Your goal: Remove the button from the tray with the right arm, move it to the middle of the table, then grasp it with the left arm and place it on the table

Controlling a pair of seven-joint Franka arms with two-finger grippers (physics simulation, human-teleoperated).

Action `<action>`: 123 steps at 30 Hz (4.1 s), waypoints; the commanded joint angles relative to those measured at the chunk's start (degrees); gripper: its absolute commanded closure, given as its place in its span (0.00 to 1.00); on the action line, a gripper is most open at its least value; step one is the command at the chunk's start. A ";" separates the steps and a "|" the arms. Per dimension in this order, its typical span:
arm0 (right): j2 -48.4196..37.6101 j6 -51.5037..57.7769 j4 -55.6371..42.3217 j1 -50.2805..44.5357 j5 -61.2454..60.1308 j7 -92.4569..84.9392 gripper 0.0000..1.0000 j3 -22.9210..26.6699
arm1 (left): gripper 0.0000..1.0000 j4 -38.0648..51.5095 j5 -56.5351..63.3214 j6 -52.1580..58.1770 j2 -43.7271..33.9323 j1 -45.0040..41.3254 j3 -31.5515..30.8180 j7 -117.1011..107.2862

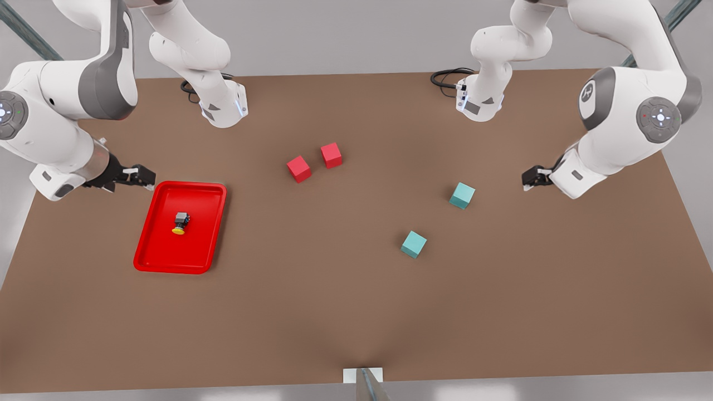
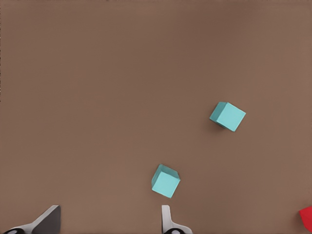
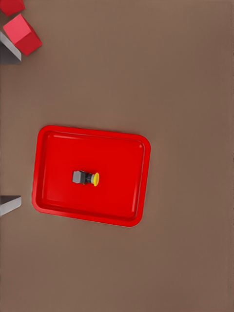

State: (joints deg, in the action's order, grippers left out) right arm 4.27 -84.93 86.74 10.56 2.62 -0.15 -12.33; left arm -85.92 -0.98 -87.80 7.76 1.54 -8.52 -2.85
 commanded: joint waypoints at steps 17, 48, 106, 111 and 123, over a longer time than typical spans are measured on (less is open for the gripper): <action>11.11 -24.49 8.80 -6.34 -0.25 12.89 0.00 -0.33 | 0.00 2.95 5.02 -3.69 9.38 0.57 -0.71 -2.69; 5.31 -31.95 31.98 25.37 -1.65 -25.60 0.00 -8.23 | 0.00 2.69 5.46 -9.67 15.53 -3.30 -1.15 -4.80; 15.06 -58.06 48.35 36.46 14.34 8.24 0.00 -22.92 | 0.00 2.60 5.20 -12.48 19.22 -3.74 -1.15 -4.80; 15.77 -58.24 48.26 37.07 15.49 7.53 0.00 -22.74 | 0.00 2.69 5.02 -12.04 18.96 -3.91 -1.24 -4.88; 17.88 -60.17 48.70 38.92 18.65 6.92 0.00 -22.74 | 0.00 2.42 5.02 -12.13 19.05 -4.53 -1.24 -5.15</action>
State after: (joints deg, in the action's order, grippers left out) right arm 22.14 -144.46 135.45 49.54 20.95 6.08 -35.07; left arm -83.53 3.98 -100.02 26.89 -3.01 -9.74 -7.73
